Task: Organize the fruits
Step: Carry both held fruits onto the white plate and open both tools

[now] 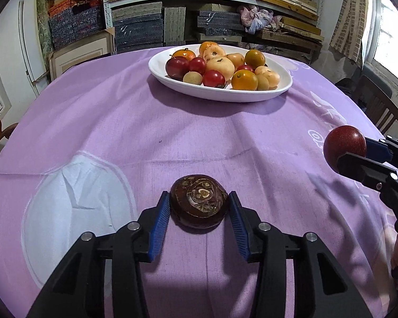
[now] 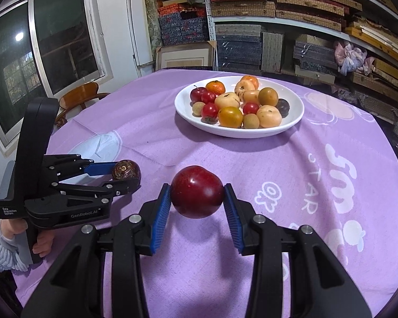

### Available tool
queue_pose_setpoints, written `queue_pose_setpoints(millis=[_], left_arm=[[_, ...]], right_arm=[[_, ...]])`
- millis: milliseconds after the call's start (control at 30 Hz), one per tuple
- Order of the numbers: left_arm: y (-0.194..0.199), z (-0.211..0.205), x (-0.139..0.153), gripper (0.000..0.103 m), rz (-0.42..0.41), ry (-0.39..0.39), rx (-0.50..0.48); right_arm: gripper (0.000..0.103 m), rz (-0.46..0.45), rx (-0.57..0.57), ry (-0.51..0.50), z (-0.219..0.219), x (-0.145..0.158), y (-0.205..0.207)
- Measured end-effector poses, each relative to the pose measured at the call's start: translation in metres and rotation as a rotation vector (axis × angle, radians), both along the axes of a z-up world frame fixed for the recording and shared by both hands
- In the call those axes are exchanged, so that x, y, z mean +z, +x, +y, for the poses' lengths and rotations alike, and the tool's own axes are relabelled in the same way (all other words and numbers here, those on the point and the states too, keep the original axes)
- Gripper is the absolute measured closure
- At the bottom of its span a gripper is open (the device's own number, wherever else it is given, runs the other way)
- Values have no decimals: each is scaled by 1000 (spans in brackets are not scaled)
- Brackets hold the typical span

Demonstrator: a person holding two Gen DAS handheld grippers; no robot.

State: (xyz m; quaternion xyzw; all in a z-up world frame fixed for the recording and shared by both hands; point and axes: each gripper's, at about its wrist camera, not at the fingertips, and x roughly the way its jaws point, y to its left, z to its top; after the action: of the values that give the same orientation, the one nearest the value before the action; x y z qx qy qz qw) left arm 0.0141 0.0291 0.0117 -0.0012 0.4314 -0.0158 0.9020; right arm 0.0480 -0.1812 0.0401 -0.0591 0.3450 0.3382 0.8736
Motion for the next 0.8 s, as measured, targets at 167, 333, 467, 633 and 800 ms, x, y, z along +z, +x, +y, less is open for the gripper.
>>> queue_pose_setpoints(millis=[167,333,467,633,800], left_arm=[[-1,2,6,59,-22,-33,0],[-4,3,39,59,-99,-38,4],[17,-3,72,59,-156,6,3],[63,-4,111,59,-209,21,28],[120,-4,131,59,-225,33,53]], right_arm=[[63,-6,-8,14,-4,0,0],[63,-10,-20,24,-6,2,1],[63,-35,-28,4,-4,16,8],[63,-128,-53,-27,1,65,34],[63,-162,-80,-18,12,99,77]])
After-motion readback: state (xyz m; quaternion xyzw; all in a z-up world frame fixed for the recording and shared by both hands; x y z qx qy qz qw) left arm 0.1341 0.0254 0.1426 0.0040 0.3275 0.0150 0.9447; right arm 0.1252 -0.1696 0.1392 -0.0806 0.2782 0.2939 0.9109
